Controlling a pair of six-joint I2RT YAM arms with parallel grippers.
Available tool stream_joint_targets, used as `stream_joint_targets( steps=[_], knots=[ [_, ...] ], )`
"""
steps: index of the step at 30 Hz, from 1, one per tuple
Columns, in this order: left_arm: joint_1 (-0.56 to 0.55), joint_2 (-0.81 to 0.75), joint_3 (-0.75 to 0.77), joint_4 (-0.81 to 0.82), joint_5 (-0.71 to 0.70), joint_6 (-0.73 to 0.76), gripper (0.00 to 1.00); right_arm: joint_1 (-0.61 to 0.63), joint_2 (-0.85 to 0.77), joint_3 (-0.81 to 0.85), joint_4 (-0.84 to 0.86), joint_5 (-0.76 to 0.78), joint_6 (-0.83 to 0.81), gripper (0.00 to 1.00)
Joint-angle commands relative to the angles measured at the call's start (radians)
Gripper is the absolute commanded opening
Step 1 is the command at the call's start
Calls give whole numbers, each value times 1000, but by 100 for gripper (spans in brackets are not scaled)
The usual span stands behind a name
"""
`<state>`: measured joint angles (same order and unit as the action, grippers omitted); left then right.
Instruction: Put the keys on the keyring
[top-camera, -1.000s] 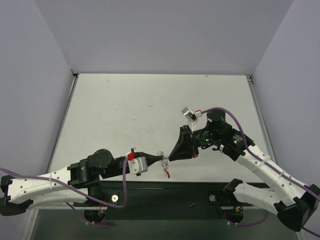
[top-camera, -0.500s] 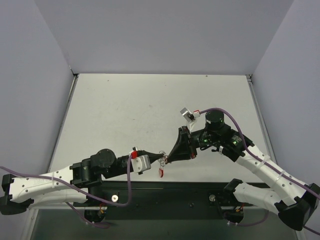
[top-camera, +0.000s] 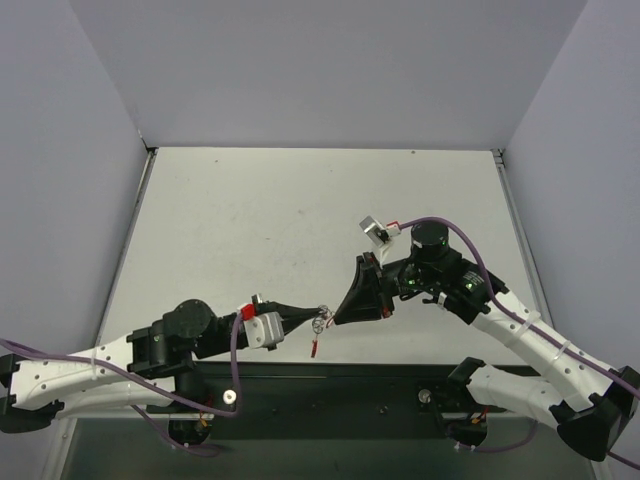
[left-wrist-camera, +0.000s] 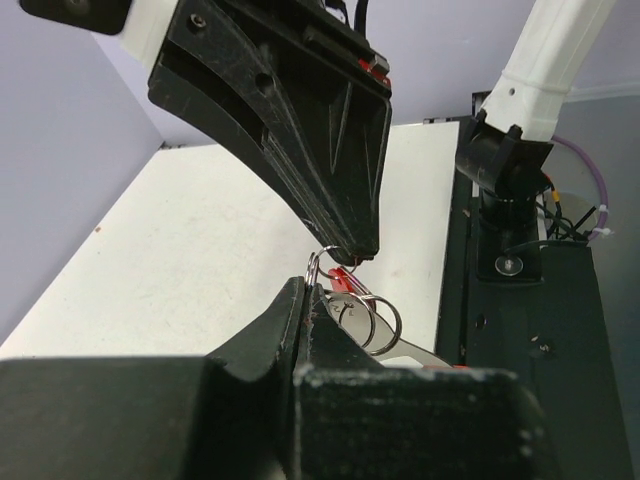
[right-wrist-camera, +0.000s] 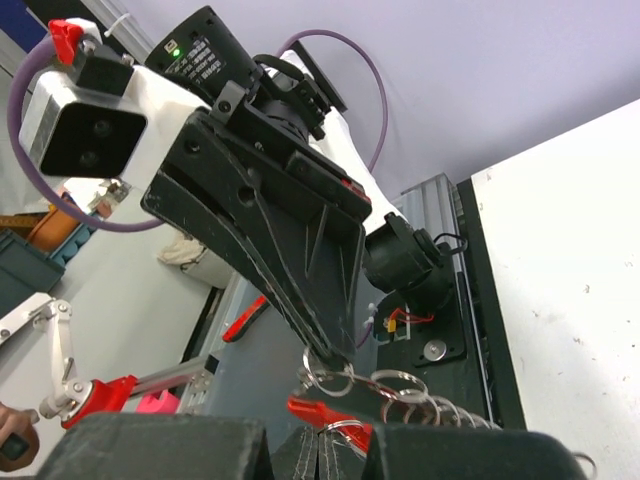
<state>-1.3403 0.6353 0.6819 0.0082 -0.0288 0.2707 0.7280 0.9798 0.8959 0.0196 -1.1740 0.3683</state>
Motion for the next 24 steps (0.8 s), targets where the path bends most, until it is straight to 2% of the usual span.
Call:
stream_joint_targets(
  steps=[1,4,7,11,17,22,24],
  knots=[
    [-3,-25,28,53,29,-19,0,4,-13,20,72,-50,-40,0],
    [-5,-14,28,39,14,-31,0,-5,0,14,69,-41,-43,0],
    [-3,-8,30,12,-81,-60,0,-28,17,-15,48,-15,-64,0],
    [-3,-20,44,-57,-154,-88,0,-56,56,-78,-48,72,-129,0],
    [-3,-85,21,-62,-187,-102,0,-59,239,-109,-170,299,-215,0],
    [-5,-124,28,-100,-224,-110,0,-13,439,-77,-211,593,-212,0],
    [-3,-134,33,-112,-249,-111,0,5,491,-66,-214,654,-190,0]
  ],
)
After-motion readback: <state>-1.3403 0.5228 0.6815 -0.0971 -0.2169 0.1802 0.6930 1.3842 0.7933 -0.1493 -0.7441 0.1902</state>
